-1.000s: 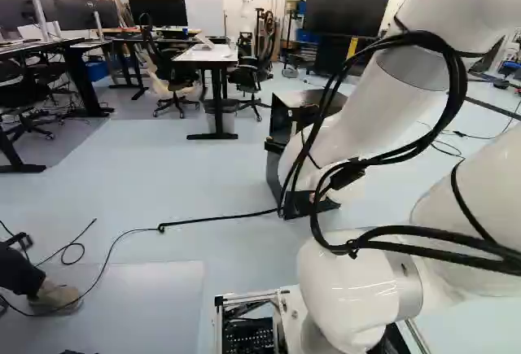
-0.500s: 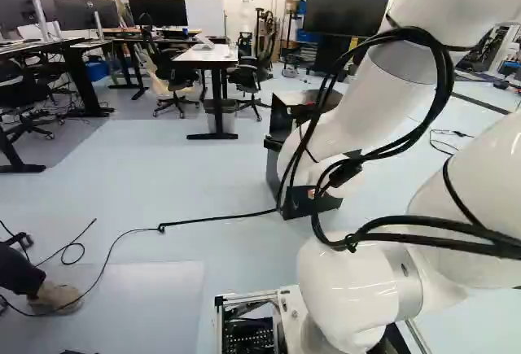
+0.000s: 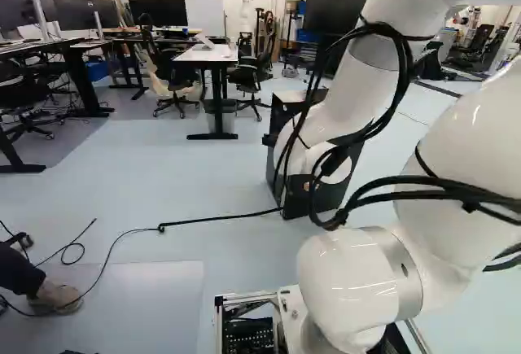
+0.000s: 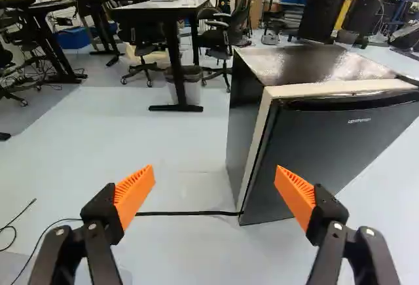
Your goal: Open the fridge door
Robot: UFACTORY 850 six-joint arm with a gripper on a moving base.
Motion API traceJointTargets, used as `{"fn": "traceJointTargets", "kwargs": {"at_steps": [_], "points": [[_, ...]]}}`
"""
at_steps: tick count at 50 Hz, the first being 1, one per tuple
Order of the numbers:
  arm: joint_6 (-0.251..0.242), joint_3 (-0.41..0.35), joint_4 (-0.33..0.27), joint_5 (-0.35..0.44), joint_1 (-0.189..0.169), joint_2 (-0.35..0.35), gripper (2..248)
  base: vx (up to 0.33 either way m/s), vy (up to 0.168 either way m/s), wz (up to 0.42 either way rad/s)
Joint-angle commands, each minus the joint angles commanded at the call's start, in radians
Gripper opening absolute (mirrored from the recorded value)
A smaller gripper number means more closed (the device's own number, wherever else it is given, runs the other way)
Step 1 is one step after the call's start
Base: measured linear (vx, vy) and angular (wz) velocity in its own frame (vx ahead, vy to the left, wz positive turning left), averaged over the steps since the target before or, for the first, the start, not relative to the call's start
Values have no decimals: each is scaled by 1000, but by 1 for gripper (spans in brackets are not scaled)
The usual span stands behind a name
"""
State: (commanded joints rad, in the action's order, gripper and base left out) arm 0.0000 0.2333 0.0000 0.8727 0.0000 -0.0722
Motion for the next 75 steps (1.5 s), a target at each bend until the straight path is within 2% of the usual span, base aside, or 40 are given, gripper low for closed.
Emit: {"fn": "traceJointTargets", "kwargs": {"at_steps": [16,75], "points": [[0,46,0,2,0,91,247,0,0,0],[0,115,0,86,0,316,247,0,0,0]]}}
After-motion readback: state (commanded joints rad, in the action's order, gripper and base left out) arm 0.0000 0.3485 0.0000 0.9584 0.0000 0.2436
